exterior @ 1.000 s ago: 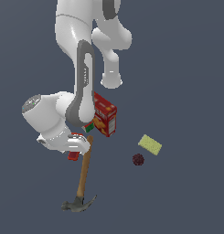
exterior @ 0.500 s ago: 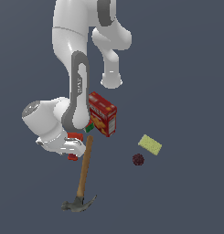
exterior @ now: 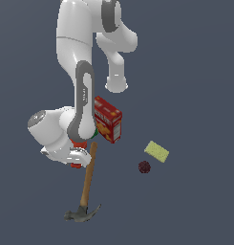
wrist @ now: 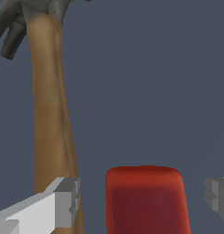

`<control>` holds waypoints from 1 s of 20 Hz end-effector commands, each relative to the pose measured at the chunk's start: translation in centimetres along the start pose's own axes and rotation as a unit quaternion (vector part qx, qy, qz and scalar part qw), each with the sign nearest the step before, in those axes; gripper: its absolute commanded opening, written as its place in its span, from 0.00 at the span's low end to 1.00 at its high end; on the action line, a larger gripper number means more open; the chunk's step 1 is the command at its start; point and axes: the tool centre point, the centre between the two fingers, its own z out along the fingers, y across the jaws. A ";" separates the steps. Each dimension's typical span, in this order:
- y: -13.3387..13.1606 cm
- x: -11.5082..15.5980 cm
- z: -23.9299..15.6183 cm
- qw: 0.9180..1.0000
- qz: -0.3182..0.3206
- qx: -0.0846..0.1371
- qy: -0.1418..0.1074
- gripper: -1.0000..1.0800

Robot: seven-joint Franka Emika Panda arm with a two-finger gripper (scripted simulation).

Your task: Pick up a designated object from a clutter of objects.

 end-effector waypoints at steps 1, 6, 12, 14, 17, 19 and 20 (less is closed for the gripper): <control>0.0 0.0 0.8 1.000 0.000 0.000 0.000 1.00; 0.0 0.0 1.0 1.000 0.000 0.000 0.000 0.00; 0.0 0.0 1.0 1.000 0.000 0.000 0.000 0.00; 0.0 0.0 1.0 1.000 0.000 0.000 0.000 0.00; 0.0 0.1 0.6 1.000 0.001 0.000 0.002 0.00; -0.3 0.2 0.3 1.000 0.001 0.000 0.002 0.00; -0.6 0.2 0.0 1.000 0.001 0.000 0.002 0.00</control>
